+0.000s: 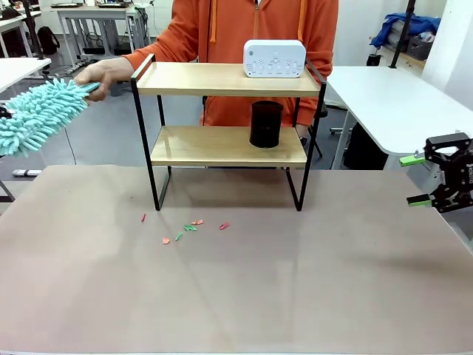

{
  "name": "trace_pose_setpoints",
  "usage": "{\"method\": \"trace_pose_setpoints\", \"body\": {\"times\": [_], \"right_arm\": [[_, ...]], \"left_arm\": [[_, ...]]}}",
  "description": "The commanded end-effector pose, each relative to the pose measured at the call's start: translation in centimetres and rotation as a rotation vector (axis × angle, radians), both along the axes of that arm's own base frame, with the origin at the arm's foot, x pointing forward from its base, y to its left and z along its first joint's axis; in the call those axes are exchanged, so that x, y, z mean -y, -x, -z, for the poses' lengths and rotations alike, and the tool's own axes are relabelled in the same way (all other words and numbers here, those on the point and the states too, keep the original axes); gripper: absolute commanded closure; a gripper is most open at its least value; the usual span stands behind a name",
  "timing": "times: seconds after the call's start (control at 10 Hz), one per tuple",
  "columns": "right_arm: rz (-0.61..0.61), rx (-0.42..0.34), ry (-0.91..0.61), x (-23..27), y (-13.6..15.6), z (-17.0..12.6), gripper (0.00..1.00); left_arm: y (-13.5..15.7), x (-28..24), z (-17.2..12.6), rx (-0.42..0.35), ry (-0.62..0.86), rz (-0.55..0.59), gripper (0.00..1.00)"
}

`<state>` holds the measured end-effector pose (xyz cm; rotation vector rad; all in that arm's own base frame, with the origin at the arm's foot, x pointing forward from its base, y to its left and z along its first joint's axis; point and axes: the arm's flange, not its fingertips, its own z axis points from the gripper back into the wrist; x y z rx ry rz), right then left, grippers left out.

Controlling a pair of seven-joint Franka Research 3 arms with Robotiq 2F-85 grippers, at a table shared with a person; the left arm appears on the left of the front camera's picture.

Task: Clean the shelf.
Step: Hand the Duster back to the human.

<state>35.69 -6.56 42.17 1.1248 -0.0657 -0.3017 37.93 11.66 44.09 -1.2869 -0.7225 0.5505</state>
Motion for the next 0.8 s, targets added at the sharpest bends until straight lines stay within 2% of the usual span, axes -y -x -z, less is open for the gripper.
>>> {"method": "trace_pose_setpoints", "body": {"times": [0.0,0.3,0.4,0.5,0.6,0.7], "right_arm": [[-0.018,0.019,-0.005,0.10,0.12,0.08,0.00],[-0.018,0.019,-0.005,0.10,0.12,0.08,0.00],[-0.018,0.019,-0.005,0.10,0.12,0.08,0.00],[-0.018,0.019,-0.005,0.10,0.12,0.08,0.00],[-0.018,0.019,-0.005,0.10,0.12,0.08,0.00],[-0.018,0.019,-0.005,0.10,0.12,0.08,0.00]], "left_arm": [[0.14,-0.07,-0.04,0.027,-0.007,0.008,1.00],[0.14,-0.07,-0.04,0.027,-0.007,0.008,1.00],[-0.03,0.09,0.00,0.000,0.000,0.002,0.25],[0.07,0.16,-0.19,-0.001,-0.015,-0.022,0.25],[0.26,0.28,-0.34,-0.001,-0.015,-0.009,0.00],[0.42,0.40,-0.40,0.002,-0.018,-0.004,0.21]]}}
